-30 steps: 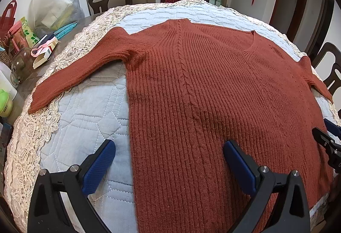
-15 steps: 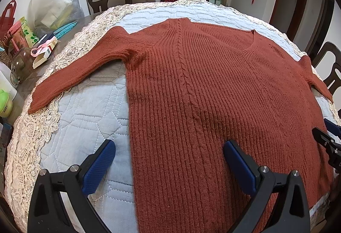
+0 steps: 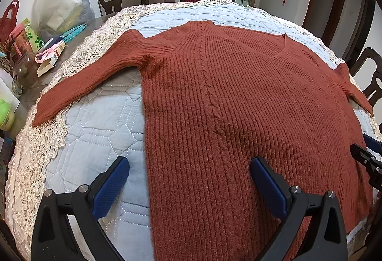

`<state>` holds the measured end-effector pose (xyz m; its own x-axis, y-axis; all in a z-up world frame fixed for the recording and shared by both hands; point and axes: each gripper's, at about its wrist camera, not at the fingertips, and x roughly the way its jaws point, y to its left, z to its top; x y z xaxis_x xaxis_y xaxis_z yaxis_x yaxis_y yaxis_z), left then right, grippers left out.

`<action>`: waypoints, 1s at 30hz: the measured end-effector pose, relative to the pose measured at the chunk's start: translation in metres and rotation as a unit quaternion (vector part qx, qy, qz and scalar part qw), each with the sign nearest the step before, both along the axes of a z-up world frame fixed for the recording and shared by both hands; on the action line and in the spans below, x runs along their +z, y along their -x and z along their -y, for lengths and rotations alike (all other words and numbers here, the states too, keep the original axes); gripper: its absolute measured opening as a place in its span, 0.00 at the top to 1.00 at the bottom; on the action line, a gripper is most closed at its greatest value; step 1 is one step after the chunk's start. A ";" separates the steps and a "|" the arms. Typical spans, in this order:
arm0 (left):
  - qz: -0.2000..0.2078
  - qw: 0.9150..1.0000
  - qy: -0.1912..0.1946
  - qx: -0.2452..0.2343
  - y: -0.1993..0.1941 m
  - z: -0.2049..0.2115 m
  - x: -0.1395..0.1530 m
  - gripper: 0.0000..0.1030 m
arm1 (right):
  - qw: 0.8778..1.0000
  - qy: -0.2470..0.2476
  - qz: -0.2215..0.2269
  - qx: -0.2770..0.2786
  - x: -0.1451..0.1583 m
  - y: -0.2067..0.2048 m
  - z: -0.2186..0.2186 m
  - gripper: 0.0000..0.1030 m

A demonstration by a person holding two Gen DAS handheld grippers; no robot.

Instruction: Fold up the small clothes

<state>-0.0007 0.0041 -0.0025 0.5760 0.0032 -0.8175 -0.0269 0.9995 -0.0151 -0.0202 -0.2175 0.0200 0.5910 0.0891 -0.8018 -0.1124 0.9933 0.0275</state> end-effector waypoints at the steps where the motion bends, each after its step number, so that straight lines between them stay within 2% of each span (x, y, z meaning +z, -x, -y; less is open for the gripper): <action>1: 0.000 1.000 0.000 0.000 0.000 0.001 0.000 0.00 | 1.000 0.000 -0.001 0.000 0.000 0.000 0.000 0.28; 30: 0.000 1.000 -0.005 0.005 -0.001 0.003 0.001 0.00 | 1.000 0.004 0.005 0.003 0.000 0.000 -0.001 0.28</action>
